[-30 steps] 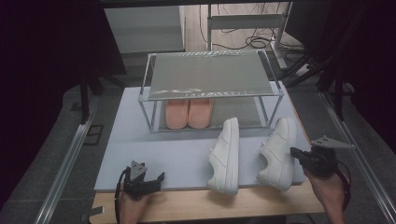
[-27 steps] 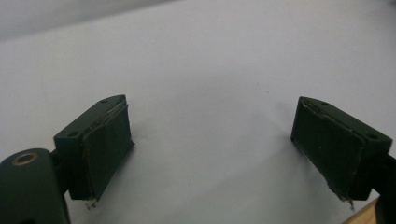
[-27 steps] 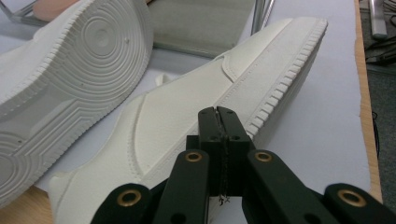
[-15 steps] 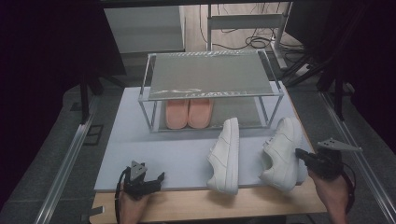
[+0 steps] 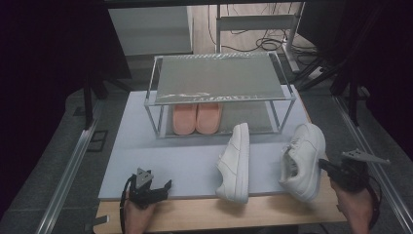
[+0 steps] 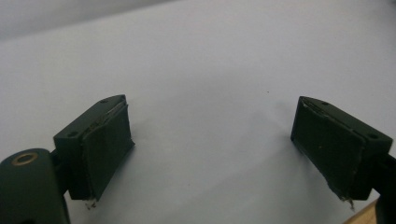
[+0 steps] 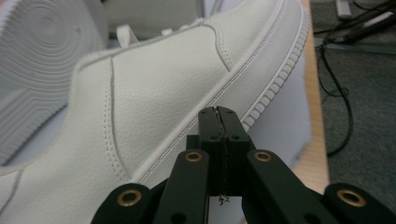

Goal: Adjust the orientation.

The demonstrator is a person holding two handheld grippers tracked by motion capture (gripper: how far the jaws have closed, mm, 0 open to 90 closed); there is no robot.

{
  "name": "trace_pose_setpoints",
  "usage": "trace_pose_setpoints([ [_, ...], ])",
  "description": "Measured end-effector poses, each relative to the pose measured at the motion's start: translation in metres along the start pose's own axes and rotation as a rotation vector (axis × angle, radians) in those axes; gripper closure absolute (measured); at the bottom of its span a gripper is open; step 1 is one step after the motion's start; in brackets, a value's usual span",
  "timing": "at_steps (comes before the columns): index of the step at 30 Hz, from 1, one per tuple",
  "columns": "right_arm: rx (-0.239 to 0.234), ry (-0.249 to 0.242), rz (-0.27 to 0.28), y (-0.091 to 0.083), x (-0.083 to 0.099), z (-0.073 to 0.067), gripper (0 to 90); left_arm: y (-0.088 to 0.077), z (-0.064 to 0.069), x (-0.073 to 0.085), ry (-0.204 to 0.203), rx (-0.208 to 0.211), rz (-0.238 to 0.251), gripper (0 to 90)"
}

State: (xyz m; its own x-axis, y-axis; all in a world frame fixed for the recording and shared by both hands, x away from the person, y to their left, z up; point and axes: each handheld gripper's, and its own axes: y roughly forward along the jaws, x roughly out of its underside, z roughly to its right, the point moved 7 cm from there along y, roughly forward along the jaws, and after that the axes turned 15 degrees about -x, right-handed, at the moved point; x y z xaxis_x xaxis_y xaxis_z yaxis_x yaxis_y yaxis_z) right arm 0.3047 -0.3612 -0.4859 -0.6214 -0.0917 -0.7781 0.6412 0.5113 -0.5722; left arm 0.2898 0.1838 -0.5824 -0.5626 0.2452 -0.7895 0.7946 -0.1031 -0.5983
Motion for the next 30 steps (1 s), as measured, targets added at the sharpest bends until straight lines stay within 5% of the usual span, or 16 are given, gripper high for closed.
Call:
trace_pose_setpoints([
  [9, 0.094, 0.042, -0.035, -0.001, 0.02, 0.025, 89.3, 0.0, 0.0, 0.0, -0.001, -0.002, -0.001, 11.6],
  [22, 0.055, 0.118, -0.033, 0.027, 0.034, 0.043, 89.3, 0.0, 0.0, 0.0, 0.0, -0.002, 0.0, 11.6],
  [30, 0.034, 0.113, -0.006, 0.017, 0.032, 0.041, 89.2, 0.0, 0.0, 0.0, -0.001, -0.002, 0.0, 11.6],
])
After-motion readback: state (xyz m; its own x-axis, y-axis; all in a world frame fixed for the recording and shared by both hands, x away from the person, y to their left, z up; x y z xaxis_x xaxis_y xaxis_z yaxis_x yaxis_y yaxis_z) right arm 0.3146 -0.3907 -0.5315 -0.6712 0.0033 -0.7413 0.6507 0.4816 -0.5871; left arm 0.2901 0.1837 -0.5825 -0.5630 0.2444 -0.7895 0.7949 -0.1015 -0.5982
